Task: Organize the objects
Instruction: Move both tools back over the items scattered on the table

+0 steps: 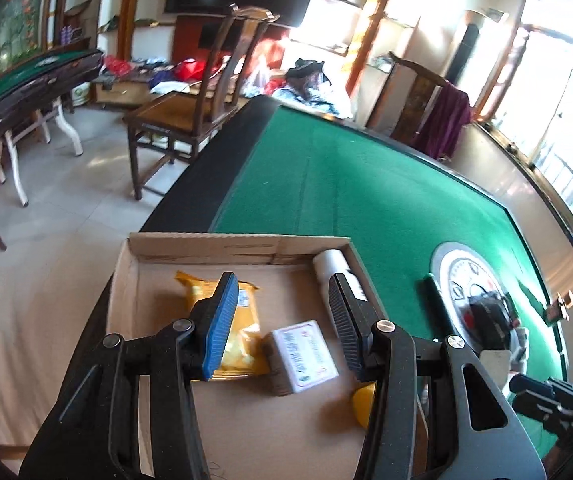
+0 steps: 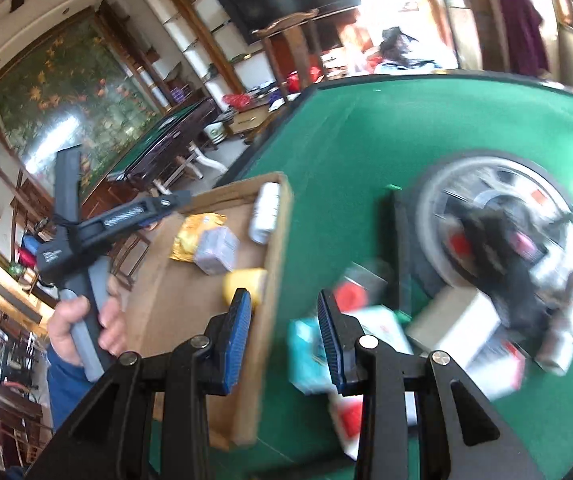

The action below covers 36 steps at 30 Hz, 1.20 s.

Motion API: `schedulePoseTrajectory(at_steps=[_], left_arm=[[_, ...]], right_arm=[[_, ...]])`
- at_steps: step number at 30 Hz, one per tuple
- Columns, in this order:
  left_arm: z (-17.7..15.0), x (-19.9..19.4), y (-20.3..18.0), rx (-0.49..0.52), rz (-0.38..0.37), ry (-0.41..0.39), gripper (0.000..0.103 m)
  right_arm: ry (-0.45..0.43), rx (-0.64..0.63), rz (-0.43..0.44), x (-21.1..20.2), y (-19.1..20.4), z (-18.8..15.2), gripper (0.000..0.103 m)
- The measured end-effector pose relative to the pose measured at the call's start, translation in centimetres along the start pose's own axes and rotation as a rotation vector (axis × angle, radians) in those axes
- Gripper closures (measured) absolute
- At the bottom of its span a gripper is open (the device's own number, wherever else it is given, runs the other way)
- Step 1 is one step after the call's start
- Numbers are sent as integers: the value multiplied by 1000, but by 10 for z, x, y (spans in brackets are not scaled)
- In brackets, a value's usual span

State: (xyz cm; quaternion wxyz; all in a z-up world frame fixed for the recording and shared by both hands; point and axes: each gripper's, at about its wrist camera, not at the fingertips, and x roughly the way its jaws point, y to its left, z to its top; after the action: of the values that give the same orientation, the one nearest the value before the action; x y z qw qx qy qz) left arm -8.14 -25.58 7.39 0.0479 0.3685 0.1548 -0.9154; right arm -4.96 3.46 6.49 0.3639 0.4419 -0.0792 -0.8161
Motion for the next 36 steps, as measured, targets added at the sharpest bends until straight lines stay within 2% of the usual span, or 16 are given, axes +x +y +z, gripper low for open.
schedulePoseTrajectory(at_steps=[3,7,11,15,17,20,25,28,30,31,32,33,34,36], left_arm=[[-4,-3,-22,80,-48,10,57],[-18,-6,-63,266,-116,59,57],[-49,-13,-114,442,-273,156,57],[-94,-32,-157,630,-401,244,57],[-118,-40,-173,723,-423,266,57],[-145,-38,-188,817,-376,296,57],[-166,-23,-196,857,-334,370,57],[-172,-8,-200,841,-305,416,57],[-173,1,-201,795,-286,421,56],[-171,4,-202,766,-271,420,56],[-170,6,-204,752,-259,414,56],[-170,6,-206,745,-253,407,58],[-171,6,-209,737,-248,400,60],[-173,6,-215,725,-249,391,74]], right_arm=[[-16,47,-6,-15,-21,-7,69],[-50,99,-19,-40,-53,-20,69],[-80,146,-35,-56,-72,-28,68],[-89,178,-51,-63,-85,-31,66],[-95,188,-52,-67,-91,-32,66],[-107,188,-52,-72,-91,-31,66],[-120,190,-56,-80,-97,-34,66],[-145,202,-95,-87,-103,-33,66],[-161,209,-146,-93,-109,-33,65],[-158,213,-183,-95,-113,-33,62],[-150,217,-218,-95,-116,-33,53],[-149,226,-246,-95,-120,-32,49],[-150,237,-266,-94,-125,-32,49],[-116,246,-312,-85,-134,-30,49]])
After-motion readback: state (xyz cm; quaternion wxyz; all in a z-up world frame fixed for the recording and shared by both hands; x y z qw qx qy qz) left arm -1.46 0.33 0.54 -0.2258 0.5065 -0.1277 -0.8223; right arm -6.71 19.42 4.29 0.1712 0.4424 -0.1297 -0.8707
